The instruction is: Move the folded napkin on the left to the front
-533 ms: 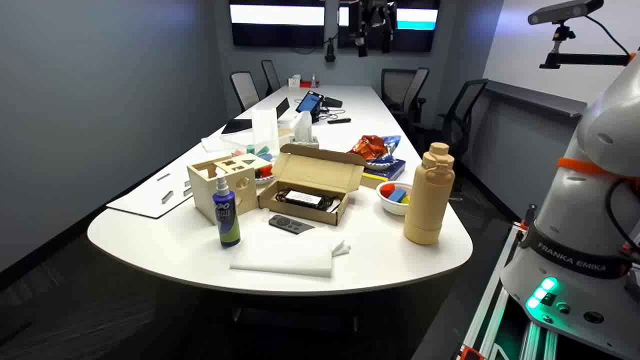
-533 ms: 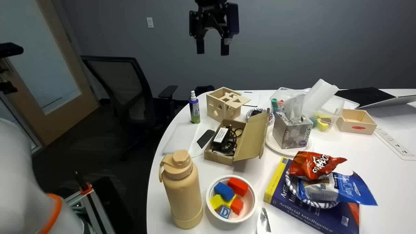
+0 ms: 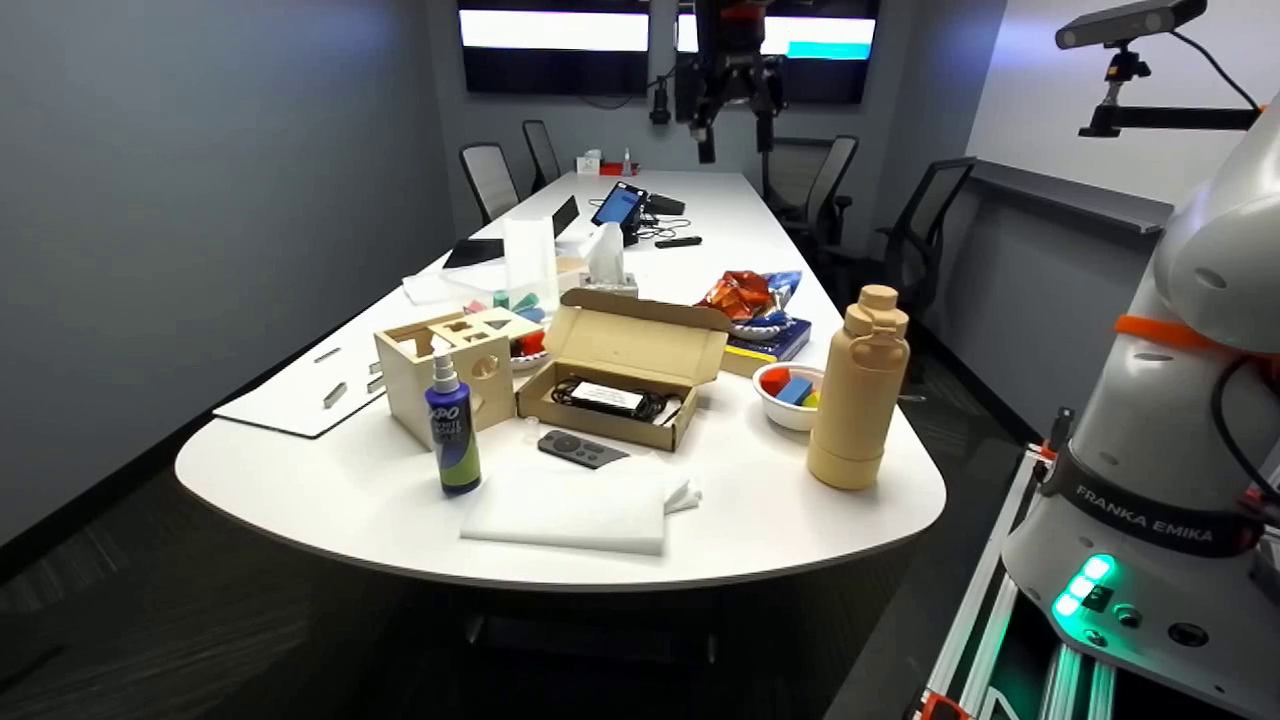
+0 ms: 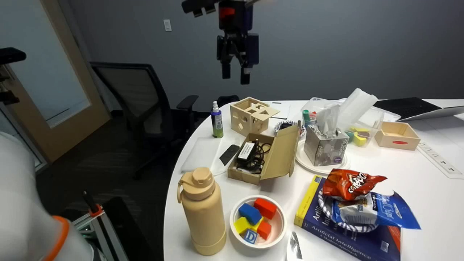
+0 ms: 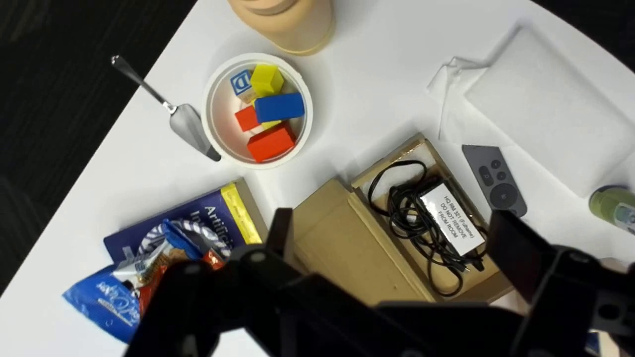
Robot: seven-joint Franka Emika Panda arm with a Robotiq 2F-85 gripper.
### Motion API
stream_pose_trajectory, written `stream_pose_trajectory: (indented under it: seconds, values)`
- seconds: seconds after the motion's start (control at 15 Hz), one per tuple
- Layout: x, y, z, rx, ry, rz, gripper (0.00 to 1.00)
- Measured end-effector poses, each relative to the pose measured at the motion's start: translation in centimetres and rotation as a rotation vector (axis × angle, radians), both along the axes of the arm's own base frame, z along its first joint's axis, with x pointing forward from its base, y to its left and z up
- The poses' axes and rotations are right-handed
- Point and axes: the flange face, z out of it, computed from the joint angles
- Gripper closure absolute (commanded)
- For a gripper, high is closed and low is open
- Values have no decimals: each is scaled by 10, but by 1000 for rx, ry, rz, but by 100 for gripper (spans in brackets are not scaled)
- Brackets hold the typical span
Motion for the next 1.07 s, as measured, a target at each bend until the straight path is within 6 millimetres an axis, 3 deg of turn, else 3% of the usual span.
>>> stream_pose_trajectory:
  seconds: [0.53,0.73,1.07]
  values:
    - [8,73,-149,98,-23,-417,0]
    - [-2,78,-198,143,-34,-565,0]
    - [-38,73,-264,193,-55,-776,0]
